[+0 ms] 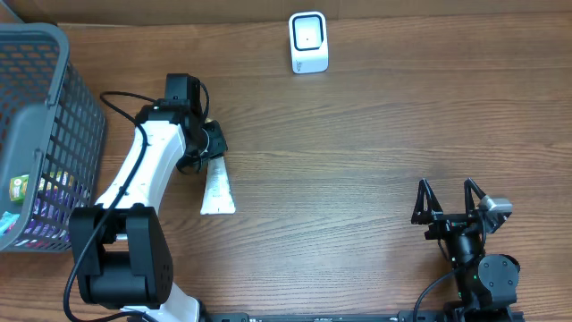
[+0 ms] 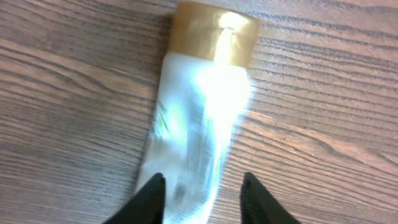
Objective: Scan the item barcode
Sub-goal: 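Lift the white tube out and place it on the table, then reach the left gripper into the basket toward the purple pack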
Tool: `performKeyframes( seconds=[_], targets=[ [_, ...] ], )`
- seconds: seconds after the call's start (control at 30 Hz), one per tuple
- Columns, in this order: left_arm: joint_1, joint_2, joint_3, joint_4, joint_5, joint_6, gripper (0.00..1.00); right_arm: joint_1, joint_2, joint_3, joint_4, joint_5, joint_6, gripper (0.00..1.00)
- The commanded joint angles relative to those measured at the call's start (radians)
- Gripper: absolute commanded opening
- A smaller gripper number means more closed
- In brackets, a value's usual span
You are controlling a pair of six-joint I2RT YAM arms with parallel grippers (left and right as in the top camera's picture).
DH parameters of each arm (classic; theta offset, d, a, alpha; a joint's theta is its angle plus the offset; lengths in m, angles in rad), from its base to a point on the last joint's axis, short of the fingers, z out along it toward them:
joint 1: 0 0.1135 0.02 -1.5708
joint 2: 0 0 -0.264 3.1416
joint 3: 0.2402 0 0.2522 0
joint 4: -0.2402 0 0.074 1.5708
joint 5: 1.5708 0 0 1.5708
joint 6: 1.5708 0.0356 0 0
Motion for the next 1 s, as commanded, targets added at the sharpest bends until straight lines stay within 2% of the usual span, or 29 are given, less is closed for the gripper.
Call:
performKeyframes(
  seconds=[0.0,0.07,0.2,0.4,0.57,0.63,0.7,0.77,0.97],
  targets=[
    [-0.007,-0.019,0.007,0.041,0.036,0.074,0.50,0.007,-0.012,-0.011,0.006,-0.001,-0.003,1.00],
    [-0.006,-0.019,0.045,0.032,0.072,0.118,0.55,0.007,-0.012,-0.011,0.006,-0.001,-0.004,1.00],
    [-0.004,-0.032,0.231,-0.106,0.083,0.150,0.55,0.007,-0.012,-0.011,0.006,-0.001,-0.003,1.00],
    [0.057,-0.058,0.681,-0.397,0.051,0.149,0.55,0.007,-0.012,-0.011,0.006,-0.001,-0.004,1.00],
    [0.193,-0.094,0.977,-0.565,-0.053,0.087,0.59,0.007,-0.012,-0.011,0.006,-0.001,-0.004,1.00],
    [0.273,-0.114,1.023,-0.607,-0.097,0.053,0.69,0.007,-0.012,-0.011,0.006,-0.001,-0.004,1.00],
    [0.366,-0.133,1.028,-0.644,-0.121,0.027,0.85,0.007,-0.012,-0.011,0.006,-0.001,-0.003,1.00],
    [0.514,-0.135,1.027,-0.710,-0.141,-0.013,0.98,0.007,-0.012,-0.011,0.006,-0.001,-0.004,1.00],
    [0.817,-0.117,0.925,-0.715,-0.139,-0.183,1.00,0.007,-0.012,-0.011,0.006,-0.001,-0.003,1.00]
  ],
)
